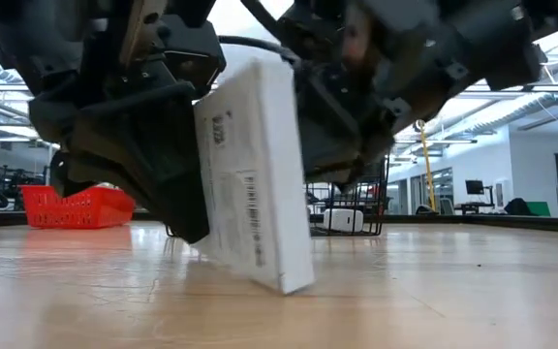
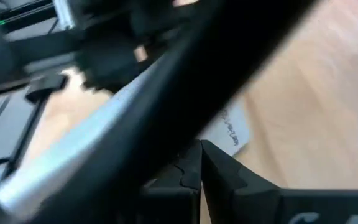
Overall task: Pick and place items into bin
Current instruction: Put the white card reader box into the orange bin
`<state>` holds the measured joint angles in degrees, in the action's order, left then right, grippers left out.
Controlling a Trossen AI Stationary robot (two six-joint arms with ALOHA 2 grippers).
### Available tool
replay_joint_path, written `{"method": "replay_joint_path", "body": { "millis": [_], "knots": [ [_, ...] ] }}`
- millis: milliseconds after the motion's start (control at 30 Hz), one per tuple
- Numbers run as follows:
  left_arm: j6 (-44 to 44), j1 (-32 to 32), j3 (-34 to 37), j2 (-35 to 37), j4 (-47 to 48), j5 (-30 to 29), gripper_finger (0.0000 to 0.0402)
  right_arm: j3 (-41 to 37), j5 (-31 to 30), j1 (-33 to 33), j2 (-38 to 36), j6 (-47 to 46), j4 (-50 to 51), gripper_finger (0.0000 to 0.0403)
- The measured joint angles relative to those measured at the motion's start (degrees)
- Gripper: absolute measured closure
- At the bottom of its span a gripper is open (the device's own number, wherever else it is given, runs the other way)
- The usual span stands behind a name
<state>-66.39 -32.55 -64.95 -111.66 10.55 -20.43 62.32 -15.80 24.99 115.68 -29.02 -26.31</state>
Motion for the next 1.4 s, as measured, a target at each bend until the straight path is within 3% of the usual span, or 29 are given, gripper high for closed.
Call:
{"method": "replay_joint_path", "body": {
  "millis": [933,1400],
  "knots": [
    [2.91,0.26,0.15,0.09,-3.62,1.6,0.0394,0.07,2.84,0.49,-0.11,2.45,3.24,0.0402],
    [3.28,0.34,0.17,0.09,-4.7,1.91,0.0394,0.09,2.52,0.46,-0.14,2.28,6.49,0.0372]
  ]
}}
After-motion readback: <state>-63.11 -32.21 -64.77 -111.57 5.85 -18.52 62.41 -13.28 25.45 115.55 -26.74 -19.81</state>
